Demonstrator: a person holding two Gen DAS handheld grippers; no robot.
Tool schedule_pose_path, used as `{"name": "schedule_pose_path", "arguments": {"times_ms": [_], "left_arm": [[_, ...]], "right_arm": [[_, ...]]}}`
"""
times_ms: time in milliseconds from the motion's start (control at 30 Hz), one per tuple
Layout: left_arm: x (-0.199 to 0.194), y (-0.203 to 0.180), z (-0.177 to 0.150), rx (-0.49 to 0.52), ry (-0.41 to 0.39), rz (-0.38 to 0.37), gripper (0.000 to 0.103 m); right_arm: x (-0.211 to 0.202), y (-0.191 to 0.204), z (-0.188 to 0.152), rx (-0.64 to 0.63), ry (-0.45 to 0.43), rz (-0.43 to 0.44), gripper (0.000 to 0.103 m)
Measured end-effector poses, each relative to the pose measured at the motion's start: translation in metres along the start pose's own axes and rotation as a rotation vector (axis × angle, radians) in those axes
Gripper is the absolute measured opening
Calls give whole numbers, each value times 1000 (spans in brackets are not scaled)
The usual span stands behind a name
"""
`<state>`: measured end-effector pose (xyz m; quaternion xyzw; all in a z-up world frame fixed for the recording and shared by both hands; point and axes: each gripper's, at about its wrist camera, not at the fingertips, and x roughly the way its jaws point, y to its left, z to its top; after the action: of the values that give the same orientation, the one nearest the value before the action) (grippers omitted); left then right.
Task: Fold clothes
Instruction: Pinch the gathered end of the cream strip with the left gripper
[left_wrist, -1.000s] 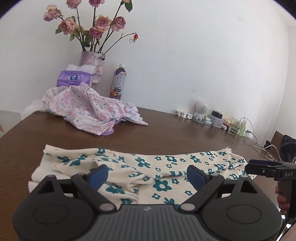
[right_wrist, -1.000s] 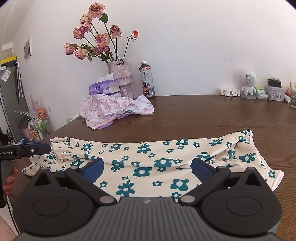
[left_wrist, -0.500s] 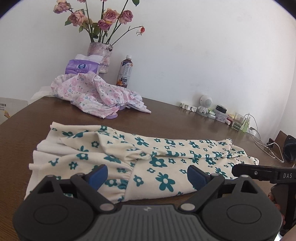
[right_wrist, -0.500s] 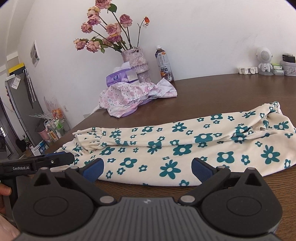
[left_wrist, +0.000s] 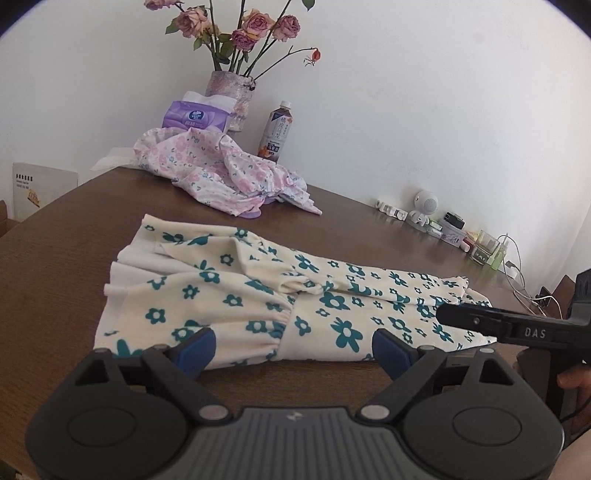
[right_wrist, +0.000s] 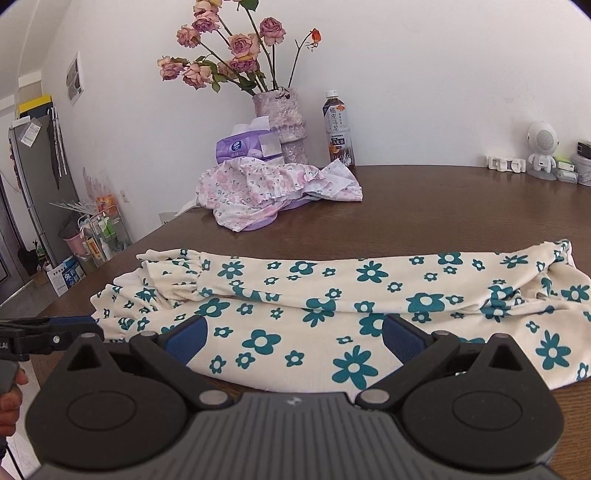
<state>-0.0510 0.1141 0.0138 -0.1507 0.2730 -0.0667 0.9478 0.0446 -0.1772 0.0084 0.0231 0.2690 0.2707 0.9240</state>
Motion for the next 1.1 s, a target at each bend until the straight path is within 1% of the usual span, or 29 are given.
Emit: {"name": "schedule_pose_path", "arguments": {"times_ms": [67,167,200,233,267,300,333,400,500,567,600,667,733,833,1000,1100], "left_arm": [[-2,1,-2,-17,26,-6,77],[-1,3,-5,-53,68,20,70],[0,4,-5,-67,82,33,69],[1,6,-6,-87,95,45,64],[1,7,-6,-107,93,57,62],[2,9,-5,-127,91,69,62],[2,10,-4,-147,89,80,62],[2,13,-2,-187,85,103,64],[5,20,4,-299,57,156,68],[8,26,9,-361,30,190,72],[10,28,12,-384,15,213,73],[14,33,18,-419,-13,253,77],[20,38,23,-433,-38,300,78],[32,46,33,-452,-66,321,79],[56,59,49,-493,-92,303,79],[67,62,56,-497,-98,300,77]], "right_arm": [[6,4,5,-40,4,-1,102],[16,14,13,-123,10,4,101],[19,17,15,-153,9,8,98],[21,20,19,-178,9,13,96],[24,22,22,-203,8,18,91],[27,24,25,-227,8,23,83],[31,23,29,-236,12,30,81],[40,23,36,-255,21,45,72],[57,22,46,-257,48,72,63],[71,23,48,-257,74,93,63],[78,25,46,-264,88,86,63],[90,26,43,-266,115,78,63],[94,22,39,-252,133,83,63],[96,18,36,-235,147,88,63],[100,13,33,-214,174,100,62],[98,14,31,-221,172,104,62]]}}
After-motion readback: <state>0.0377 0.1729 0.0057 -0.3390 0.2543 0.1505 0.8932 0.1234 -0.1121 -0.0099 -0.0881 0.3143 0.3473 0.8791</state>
